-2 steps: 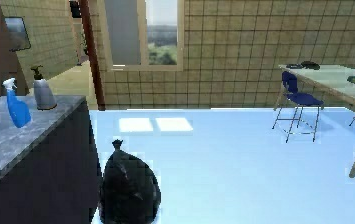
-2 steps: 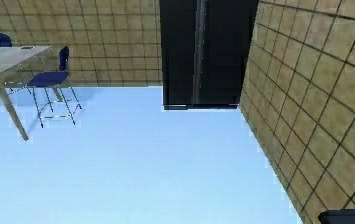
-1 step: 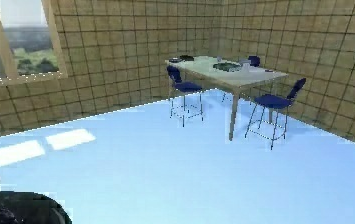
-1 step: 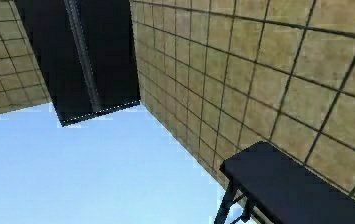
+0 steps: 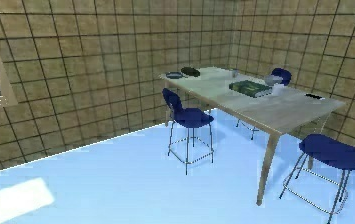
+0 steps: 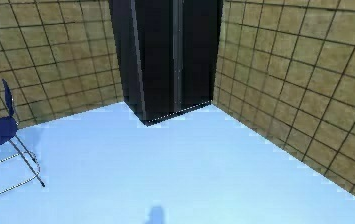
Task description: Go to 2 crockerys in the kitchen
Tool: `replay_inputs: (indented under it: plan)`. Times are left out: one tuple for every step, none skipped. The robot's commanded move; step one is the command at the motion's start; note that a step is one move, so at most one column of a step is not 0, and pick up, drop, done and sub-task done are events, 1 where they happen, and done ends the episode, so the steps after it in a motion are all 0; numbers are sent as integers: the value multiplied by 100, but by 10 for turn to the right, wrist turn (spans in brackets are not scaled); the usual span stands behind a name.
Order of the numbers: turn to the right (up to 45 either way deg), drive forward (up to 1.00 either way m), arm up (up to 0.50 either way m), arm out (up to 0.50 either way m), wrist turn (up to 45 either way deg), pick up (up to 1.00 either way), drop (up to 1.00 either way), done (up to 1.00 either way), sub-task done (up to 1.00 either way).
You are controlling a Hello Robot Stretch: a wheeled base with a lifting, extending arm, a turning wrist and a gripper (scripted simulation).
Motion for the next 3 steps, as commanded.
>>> replay_inputs:
  plan:
    - [30,0,0,0,0,0,0,0,0]
    - [0,100,0,0,0,0,0,0,0]
    - [-30,0,0,0,0,0,0,0,0]
